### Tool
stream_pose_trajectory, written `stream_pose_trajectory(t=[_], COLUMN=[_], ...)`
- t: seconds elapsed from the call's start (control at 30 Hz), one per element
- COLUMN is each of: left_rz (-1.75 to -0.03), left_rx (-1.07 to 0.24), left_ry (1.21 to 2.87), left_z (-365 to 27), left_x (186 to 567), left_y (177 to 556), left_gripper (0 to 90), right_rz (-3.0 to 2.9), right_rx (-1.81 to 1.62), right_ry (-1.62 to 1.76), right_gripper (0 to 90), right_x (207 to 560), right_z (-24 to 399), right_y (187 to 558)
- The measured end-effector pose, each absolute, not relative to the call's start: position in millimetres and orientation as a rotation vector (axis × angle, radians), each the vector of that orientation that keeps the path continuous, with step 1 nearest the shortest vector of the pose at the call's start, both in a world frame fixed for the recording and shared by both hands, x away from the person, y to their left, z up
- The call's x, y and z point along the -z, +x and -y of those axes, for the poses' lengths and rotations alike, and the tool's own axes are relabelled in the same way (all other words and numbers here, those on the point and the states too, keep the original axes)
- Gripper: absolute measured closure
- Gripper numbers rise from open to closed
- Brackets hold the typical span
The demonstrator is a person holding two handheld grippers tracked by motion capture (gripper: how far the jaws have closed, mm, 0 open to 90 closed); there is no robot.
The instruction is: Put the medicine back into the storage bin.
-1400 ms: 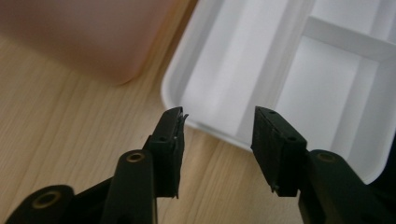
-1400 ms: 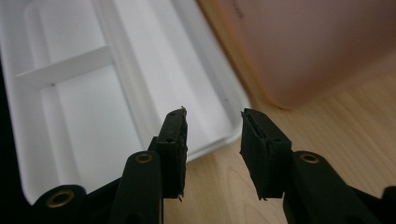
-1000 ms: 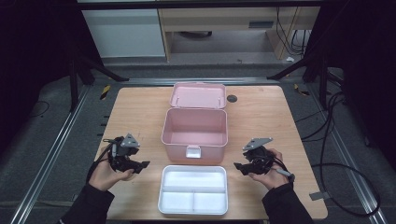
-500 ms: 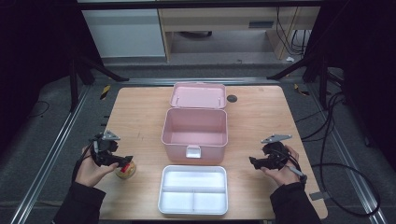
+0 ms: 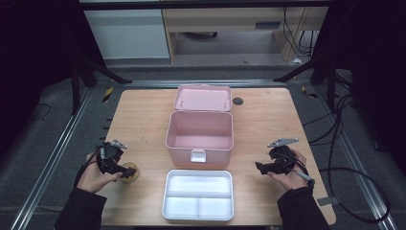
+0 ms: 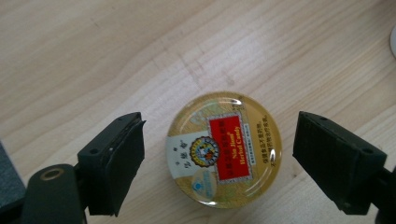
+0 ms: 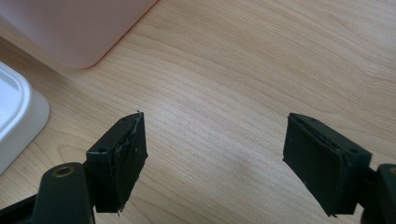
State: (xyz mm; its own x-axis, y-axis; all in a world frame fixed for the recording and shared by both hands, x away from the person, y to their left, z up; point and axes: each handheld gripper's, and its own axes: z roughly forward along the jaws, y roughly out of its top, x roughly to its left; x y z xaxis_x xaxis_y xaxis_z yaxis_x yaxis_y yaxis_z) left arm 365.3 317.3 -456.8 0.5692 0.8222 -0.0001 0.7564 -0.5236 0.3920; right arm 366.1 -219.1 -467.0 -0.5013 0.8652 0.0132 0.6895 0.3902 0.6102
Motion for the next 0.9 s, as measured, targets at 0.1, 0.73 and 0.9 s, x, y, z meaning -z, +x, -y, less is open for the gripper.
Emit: stream_pose_trajectory(t=[0.1, 0.73, 0.9], left_rz=[-1.291, -1.358, -1.372], left_rx=[-0.25, -0.171, -0.159], left_ry=[2.484, 2.563, 2.571], left_z=[-314.8, -309.4, -309.3], left_x=[459.7, 481.8, 484.6], left_y=[365.3, 374.0, 374.9], left_gripper=[15.1, 15.6, 19.1], right_rz=[-2.36, -2.403, -2.41], right_rx=[-0.799, -0.772, -0.775], right_ry=[1.352, 1.326, 1.32], right_gripper=[21.6, 21.3, 21.3], right_x=[467.7, 472.0, 472.0], right_z=[219.4, 216.8, 216.1], right_y=[366.1, 365.2, 365.1])
